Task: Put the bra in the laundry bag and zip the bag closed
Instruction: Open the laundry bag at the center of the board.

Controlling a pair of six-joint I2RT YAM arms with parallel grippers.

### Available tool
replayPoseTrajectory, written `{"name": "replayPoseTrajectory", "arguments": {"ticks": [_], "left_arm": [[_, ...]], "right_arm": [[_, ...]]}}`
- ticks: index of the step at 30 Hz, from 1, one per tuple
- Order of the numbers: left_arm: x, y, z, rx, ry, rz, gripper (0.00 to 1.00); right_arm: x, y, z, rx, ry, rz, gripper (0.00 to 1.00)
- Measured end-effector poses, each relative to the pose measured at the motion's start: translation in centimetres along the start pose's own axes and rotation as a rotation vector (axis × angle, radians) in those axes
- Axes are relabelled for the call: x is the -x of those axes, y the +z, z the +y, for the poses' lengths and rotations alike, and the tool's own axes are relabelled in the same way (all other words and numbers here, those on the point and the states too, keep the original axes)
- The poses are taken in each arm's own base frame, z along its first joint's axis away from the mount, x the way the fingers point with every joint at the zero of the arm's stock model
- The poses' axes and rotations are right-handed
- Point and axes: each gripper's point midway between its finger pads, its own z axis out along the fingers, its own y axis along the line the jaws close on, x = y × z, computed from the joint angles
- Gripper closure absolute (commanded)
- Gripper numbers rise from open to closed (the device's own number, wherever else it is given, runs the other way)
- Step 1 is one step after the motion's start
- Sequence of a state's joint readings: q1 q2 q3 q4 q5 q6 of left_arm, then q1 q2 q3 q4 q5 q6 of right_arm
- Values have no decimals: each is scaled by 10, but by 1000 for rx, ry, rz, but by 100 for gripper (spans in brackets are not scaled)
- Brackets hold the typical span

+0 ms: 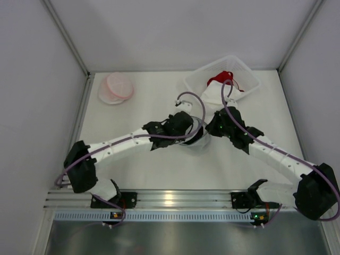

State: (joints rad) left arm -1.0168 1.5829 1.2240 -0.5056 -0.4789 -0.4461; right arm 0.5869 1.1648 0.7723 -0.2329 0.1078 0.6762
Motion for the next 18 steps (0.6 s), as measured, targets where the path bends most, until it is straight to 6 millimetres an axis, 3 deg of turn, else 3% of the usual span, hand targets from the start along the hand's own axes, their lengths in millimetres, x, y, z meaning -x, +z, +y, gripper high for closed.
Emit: {"name": "replayPoseTrajectory", "arguments": {"ticks": [3, 7, 11, 13, 15, 18], "left_arm": [[28, -31, 23, -29, -117, -108, 100], [57, -79, 85, -65, -384, -346, 100], [37, -89, 128, -65, -600, -493, 98], [15, -77, 132, -58, -658, -482, 79], [-9, -62, 135, -32, -688, -435, 44], [-33, -47, 138, 16, -728, -360, 26]], "right_arm": [[-4, 1, -5, -16, 7, 4, 100], [-9, 2, -11, -35, 21, 6, 100], [-6, -2, -10, -24, 33, -13, 100], [-4, -4, -9, -16, 37, -23, 100], [-3, -4, -8, -11, 38, -30, 100], [-2, -5, -8, -6, 34, -36, 100]]}}
